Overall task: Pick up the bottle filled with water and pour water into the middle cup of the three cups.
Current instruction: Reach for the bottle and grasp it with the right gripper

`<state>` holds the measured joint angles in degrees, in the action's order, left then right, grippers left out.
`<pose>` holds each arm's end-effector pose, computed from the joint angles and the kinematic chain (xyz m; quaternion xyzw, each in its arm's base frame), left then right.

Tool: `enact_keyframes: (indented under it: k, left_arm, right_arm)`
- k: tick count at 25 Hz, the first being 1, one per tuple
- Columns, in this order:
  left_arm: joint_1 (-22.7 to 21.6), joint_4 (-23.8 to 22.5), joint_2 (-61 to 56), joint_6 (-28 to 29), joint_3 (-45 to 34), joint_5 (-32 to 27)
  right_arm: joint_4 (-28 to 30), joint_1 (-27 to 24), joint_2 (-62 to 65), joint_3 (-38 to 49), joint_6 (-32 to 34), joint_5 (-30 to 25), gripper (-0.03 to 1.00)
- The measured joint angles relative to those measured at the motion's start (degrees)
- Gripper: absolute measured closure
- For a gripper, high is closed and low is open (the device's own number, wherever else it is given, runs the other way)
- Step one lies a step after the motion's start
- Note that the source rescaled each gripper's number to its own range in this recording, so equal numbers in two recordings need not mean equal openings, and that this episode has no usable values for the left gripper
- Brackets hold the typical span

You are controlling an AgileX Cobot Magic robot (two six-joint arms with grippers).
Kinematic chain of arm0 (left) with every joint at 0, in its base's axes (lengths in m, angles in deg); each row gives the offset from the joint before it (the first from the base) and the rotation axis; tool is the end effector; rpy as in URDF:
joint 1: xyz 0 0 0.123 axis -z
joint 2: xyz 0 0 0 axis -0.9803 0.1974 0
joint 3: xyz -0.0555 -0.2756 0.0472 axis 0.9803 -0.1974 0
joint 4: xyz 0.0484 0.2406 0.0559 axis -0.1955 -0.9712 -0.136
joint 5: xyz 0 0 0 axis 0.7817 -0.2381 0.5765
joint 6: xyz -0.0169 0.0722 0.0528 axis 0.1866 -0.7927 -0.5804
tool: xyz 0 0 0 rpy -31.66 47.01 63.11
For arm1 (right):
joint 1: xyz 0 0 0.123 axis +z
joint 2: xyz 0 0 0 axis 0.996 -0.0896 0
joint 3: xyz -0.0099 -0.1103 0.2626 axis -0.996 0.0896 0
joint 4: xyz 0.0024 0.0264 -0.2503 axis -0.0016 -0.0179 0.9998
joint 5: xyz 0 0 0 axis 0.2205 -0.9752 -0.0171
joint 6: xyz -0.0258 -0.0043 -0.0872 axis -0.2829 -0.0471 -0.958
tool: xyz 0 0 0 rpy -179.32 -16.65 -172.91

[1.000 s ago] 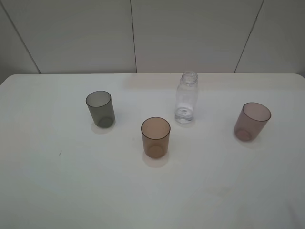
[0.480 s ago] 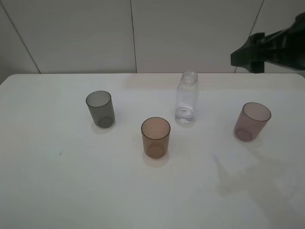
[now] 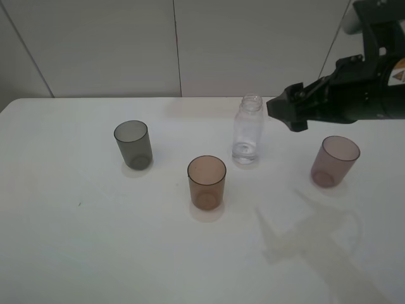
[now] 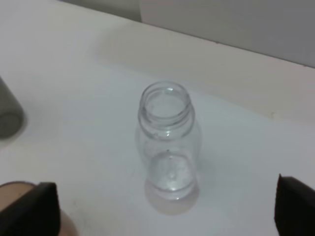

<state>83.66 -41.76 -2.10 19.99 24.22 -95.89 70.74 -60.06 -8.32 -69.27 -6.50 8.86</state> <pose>-0.0052 0.0090 0.2791 0.0278 0.8467 0.0259 0.5307 0.2120 0.0982 0.2468 -0.1879 0.8714 0.1010 0.4418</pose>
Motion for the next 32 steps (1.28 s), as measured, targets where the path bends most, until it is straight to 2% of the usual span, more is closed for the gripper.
enact_keyframes:
  k: [8,20,22,32]
  left_arm:
    - [0.0,0.0,0.0,0.0,0.0,0.0]
    - [0.0,0.0,0.0,0.0,0.0,0.0]
    - [0.0,0.0,0.0,0.0,0.0,0.0]
    - [0.0,0.0,0.0,0.0,0.0,0.0]
  right_arm:
    - [-0.19,0.52,0.18,6.92,0.0,8.69,0.01]
    - [-0.1,0.52,-0.84,15.8,0.05,29.45,0.01]
    - [0.05,0.52,-1.77,15.8,0.05,30.82,0.01]
    - [3.42,0.52,-17.73,15.86,1.53,49.24,0.01]
